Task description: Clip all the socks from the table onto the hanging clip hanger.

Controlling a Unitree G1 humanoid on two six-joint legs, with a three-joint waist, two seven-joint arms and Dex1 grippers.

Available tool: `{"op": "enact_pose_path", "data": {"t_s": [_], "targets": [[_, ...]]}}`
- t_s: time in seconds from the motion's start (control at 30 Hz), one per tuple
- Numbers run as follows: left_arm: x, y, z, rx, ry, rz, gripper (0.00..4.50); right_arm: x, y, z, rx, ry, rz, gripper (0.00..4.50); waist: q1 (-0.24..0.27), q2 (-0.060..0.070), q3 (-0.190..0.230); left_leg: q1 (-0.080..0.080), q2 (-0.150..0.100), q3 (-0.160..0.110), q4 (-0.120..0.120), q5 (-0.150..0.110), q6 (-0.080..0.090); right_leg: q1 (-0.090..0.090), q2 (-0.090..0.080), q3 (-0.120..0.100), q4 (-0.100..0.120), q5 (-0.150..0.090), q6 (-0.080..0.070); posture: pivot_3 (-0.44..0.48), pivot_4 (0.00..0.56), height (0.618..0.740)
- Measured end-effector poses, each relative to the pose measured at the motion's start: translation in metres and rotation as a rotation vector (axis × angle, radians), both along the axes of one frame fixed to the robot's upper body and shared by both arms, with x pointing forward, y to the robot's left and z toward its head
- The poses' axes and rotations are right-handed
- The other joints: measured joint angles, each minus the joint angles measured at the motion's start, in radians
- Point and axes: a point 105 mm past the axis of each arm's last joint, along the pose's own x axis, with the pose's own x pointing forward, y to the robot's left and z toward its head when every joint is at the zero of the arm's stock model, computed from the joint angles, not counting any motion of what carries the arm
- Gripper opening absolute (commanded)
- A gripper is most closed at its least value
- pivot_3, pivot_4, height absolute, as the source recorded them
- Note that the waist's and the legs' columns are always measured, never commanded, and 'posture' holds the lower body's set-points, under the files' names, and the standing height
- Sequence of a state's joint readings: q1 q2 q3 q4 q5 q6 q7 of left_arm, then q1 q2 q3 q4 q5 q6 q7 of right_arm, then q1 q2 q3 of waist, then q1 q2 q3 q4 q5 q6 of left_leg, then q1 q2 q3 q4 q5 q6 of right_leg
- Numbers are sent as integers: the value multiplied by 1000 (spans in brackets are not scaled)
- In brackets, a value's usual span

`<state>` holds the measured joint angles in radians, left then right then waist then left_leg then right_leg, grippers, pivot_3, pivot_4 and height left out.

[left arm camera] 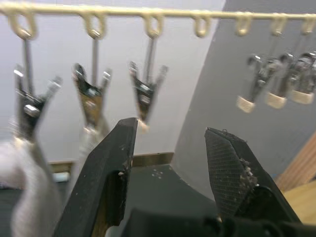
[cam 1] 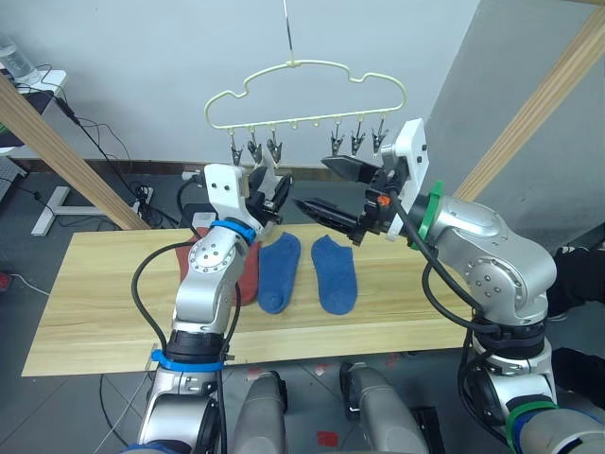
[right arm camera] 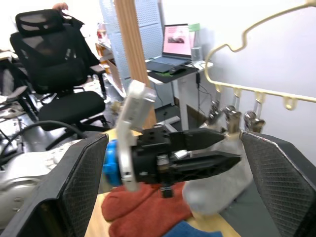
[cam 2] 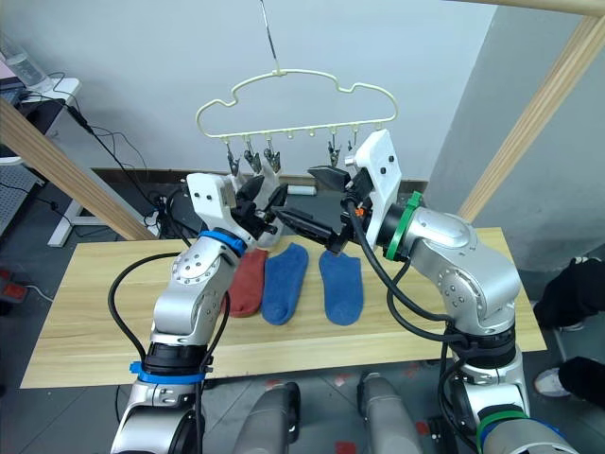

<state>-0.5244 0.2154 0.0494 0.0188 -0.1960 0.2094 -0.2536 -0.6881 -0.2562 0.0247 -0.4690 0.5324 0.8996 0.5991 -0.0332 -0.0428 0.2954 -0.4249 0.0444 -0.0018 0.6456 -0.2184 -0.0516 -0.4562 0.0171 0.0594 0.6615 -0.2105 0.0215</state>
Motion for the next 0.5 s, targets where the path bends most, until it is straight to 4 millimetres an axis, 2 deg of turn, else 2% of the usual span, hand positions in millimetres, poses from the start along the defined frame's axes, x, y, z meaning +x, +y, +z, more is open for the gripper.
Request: {"op": "enact_pose_path", "data": {"t_s": [0.27,0.5], "targets": [[9,0,-1,-2,0,-1,2380,1,-1,1,1,1,-14,4500,0,0,0,0,0,0,0,0,0,0,0,0,0,0,0,-53,277,740],[17,-4,4,3,-20,-3,2380,-2,4,13,29,-23,11,4500,-2,0,0,0,0,0,0,0,0,0,0,0,0,0,0,-57,277,740]]}}
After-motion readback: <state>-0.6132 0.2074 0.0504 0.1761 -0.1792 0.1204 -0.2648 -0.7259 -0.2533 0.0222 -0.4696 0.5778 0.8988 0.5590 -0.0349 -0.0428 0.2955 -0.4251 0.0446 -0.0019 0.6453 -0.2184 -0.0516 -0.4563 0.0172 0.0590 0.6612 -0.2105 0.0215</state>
